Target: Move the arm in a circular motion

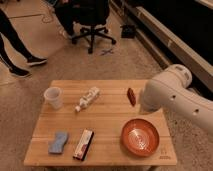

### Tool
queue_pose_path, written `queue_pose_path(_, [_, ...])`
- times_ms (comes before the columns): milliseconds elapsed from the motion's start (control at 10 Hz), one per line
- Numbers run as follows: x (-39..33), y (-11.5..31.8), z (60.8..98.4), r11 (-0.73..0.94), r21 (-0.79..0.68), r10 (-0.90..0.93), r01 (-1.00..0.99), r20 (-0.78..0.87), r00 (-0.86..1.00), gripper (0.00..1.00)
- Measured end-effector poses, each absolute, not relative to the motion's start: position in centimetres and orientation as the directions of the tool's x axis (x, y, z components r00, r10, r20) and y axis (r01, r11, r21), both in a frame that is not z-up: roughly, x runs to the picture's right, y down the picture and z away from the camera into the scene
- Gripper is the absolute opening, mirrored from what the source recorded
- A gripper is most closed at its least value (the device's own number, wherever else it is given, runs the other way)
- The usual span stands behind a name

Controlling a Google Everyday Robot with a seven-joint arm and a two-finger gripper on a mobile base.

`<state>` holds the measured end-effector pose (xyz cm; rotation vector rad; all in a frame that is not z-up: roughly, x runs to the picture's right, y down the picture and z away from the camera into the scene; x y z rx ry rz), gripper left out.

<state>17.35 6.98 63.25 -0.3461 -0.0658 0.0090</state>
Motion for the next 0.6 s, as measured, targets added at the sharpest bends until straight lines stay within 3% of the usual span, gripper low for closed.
queue_pose_path(300, [15.3,6.5,65.2,0.943,-0.331,-0.026,0.046,0.063,0.998,0.45])
queue_pose_path(600, [13.6,6.7,64.4,0.955,-0.285,-0.062,0.08,0.07,0.996,0.45])
